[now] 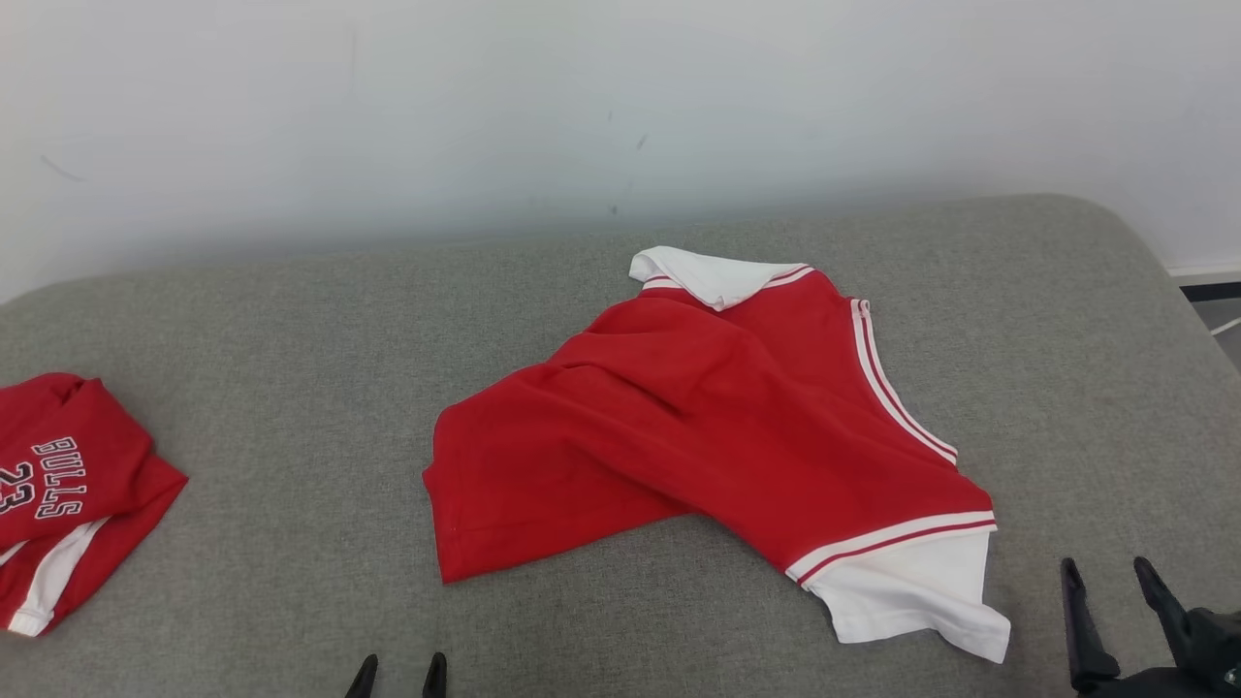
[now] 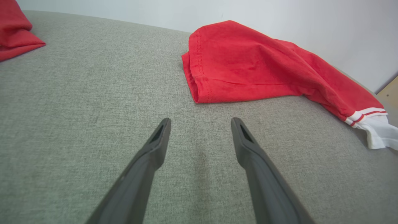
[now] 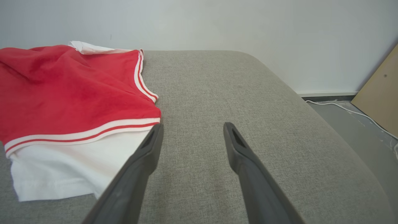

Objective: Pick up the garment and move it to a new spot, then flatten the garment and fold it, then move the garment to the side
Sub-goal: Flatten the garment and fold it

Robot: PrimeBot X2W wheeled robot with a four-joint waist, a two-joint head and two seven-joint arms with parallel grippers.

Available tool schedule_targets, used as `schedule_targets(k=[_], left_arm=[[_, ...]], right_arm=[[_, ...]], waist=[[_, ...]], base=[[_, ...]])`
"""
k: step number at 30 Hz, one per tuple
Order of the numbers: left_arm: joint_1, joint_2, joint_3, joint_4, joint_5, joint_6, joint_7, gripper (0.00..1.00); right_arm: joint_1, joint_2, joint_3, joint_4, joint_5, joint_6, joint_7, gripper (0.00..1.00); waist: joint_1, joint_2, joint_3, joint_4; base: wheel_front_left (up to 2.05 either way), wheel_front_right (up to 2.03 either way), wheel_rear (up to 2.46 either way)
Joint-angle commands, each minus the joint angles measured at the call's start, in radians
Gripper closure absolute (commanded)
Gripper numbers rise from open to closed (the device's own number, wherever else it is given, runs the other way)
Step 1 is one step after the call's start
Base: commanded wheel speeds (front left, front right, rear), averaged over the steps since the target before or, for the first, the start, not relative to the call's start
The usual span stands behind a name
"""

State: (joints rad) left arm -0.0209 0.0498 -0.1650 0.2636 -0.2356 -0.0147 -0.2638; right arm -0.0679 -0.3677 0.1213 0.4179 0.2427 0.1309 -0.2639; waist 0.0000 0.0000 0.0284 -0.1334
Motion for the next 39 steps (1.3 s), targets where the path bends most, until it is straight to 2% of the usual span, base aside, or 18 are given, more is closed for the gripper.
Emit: schedule_targets(k=[1, 5, 13, 23, 33, 39], left_arm=[[-0.002, 0.002, 0.008, -0.001, 0.013, 0.006, -0.001, 0.0], [-0.023, 0.001, 0.015, -0.004, 0.019, 0.009, -0.001, 0.0], [-0.1, 0.002, 0.001, 0.028, 0.012, -0.008, -0.001, 0.0], [-0.279, 0.001, -0.027, 0.176, -0.047, -0.064, -0.001, 0.0], [-0.392, 0.002, -0.055, 0.336, -0.128, -0.105, -0.001, 0.0], [-0.426, 0.002, -0.057, 0.345, -0.136, -0.114, -0.001, 0.0]], right_arm=[[0.001, 0.021, -0.005, -0.01, -0.013, 0.0, -0.001, 0.0], [-0.028, 0.068, -0.008, -0.062, -0.055, 0.0, -0.001, 0.0], [-0.08, 0.13, 0.073, -0.084, -0.063, 0.0, -0.001, 0.0], [-0.125, 0.118, 0.109, -0.083, -0.037, 0.0, -0.001, 0.0], [-0.15, 0.126, 0.115, -0.091, -0.032, 0.0, -0.001, 0.0], [-0.154, 0.134, 0.11, -0.093, -0.032, 0.0, -0.001, 0.0]], waist=[[0.0, 0.0, -0.004, -0.005], [0.0, 0.0, -0.003, -0.007], [0.0, 0.0, 0.02, 0.01], [0.0, 0.0, 0.098, -0.004], [0.0, 0.0, 0.148, -0.032], [0.0, 0.0, 0.165, -0.032]], base=[[0.0, 0.0, 0.0], [0.0, 0.0, 0.0], [0.0, 0.0, 0.0], [0.0, 0.0, 0.0], [0.0, 0.0, 0.0], [0.0, 0.0, 0.0]])
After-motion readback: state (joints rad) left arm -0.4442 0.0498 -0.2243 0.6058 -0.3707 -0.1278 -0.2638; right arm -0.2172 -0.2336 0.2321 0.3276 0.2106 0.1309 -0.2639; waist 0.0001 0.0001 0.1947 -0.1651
